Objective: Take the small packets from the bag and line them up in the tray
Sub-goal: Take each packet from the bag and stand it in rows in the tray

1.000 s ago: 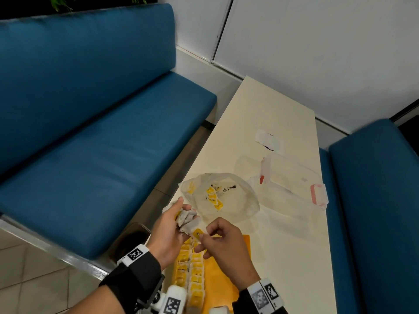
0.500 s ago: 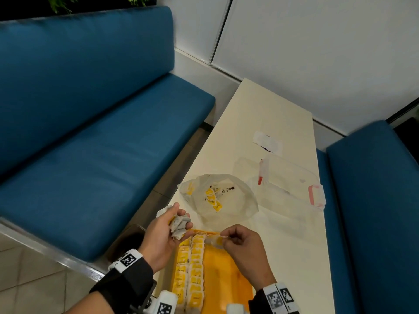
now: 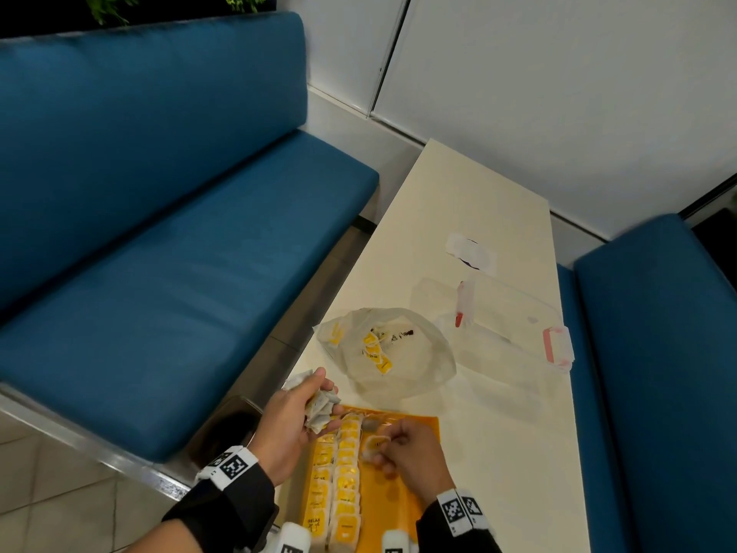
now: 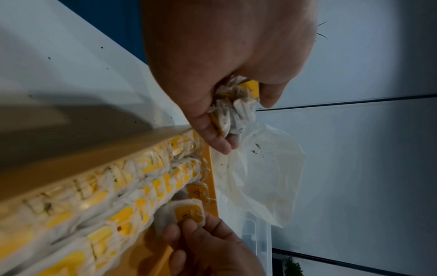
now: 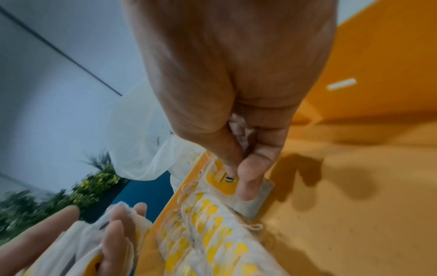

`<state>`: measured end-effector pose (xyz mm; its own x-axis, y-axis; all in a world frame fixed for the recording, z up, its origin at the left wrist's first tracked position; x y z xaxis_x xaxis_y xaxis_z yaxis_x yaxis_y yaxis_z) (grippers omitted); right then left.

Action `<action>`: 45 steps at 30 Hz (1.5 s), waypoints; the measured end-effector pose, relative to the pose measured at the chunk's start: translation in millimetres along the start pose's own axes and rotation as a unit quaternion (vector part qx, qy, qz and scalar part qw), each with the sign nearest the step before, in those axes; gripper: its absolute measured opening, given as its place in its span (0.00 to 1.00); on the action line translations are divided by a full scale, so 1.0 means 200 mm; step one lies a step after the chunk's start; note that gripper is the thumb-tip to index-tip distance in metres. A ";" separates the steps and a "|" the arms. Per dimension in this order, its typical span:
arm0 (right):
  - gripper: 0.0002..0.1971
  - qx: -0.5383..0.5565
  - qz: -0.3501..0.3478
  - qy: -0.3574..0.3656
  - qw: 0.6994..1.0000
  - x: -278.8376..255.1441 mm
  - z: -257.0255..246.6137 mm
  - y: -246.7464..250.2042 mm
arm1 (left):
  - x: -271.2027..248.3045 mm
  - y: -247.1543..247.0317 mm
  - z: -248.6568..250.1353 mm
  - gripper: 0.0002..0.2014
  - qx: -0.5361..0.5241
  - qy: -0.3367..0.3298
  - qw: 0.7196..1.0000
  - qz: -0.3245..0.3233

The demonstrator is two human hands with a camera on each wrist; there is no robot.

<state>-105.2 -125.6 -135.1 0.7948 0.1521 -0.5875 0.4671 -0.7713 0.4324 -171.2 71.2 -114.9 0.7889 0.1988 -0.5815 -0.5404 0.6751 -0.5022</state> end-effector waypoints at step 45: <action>0.08 0.015 0.140 0.143 0.980 -0.18 -0.17 0.06 | -0.06 -0.02 -0.01 0.17 0.051 0.040 0.993 -0.103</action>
<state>-115.9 -118.8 -85.3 0.9680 0.0956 -0.2320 0.2075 -0.8249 0.5259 -179.0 65.1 -106.3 0.8514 -0.0051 -0.5245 -0.3342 0.7654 -0.5500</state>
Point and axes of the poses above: each hand's wrist, its own x-axis towards the middle knuckle, its own y-axis out of the back of the hand, z = x × y, the point moved 3 cm from there along x, towards the middle knuckle
